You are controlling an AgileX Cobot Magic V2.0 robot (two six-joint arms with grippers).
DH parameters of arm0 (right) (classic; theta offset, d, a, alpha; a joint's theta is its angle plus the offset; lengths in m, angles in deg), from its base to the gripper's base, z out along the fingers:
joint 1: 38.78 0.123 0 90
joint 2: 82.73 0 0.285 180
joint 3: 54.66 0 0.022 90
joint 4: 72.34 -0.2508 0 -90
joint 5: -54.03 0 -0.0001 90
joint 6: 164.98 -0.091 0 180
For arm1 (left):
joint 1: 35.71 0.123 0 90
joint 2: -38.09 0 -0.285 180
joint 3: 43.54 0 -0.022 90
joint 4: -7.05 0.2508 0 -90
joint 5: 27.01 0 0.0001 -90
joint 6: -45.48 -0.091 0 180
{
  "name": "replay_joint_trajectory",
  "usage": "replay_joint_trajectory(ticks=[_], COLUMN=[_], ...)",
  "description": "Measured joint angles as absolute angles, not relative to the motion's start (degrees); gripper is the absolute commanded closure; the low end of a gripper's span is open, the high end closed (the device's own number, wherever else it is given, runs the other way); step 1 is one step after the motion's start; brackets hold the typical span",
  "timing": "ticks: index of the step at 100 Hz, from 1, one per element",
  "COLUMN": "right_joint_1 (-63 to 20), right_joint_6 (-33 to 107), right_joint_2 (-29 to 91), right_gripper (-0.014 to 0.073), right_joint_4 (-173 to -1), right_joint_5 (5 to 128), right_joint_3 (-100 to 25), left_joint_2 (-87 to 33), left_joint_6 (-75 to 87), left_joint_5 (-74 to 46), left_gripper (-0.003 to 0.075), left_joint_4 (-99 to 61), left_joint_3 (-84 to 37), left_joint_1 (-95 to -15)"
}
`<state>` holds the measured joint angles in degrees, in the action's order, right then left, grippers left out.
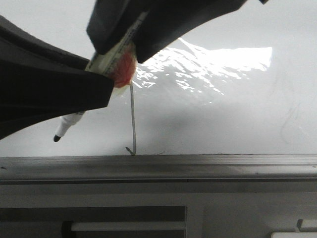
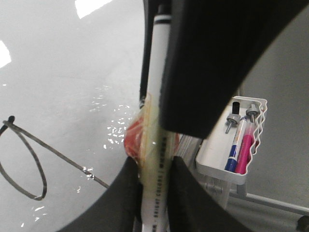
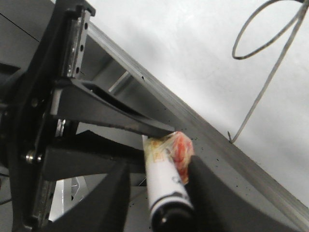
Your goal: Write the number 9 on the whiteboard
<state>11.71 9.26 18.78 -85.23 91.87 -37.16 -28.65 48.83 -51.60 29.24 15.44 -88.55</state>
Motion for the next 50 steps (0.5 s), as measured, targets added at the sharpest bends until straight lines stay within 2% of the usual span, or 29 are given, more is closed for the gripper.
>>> replay_joint_trajectory(ticks=[4, 12, 36, 50], right_joint_1=[11.7, 11.7, 11.7, 11.7], right_joint_6=[9.3, 9.3, 9.3, 9.3], right_joint_2=[18.8, 18.8, 18.8, 18.8], right_gripper=[0.0165, 0.0172, 0.0176, 0.0176], right_joint_4=[-85.2, -85.3, -85.3, -85.3], right_joint_5=[91.9, 91.9, 92.2, 93.3], right_joint_3=[-37.2, -37.2, -37.2, -37.2], left_joint_2=[-28.6, -28.6, -28.6, -29.6], left_joint_6=[49.0, 49.0, 49.1, 49.1], left_joint_5=[-51.6, -51.5, -48.3, -47.5], left_gripper=[0.0741, 0.0741, 0.0741, 0.0741], left_joint_4=[28.2, 23.0, -9.7, -22.1], left_joint_3=[15.4, 15.4, 15.4, 15.4], left_joint_1=[-88.6, -88.6, -88.6, -88.6])
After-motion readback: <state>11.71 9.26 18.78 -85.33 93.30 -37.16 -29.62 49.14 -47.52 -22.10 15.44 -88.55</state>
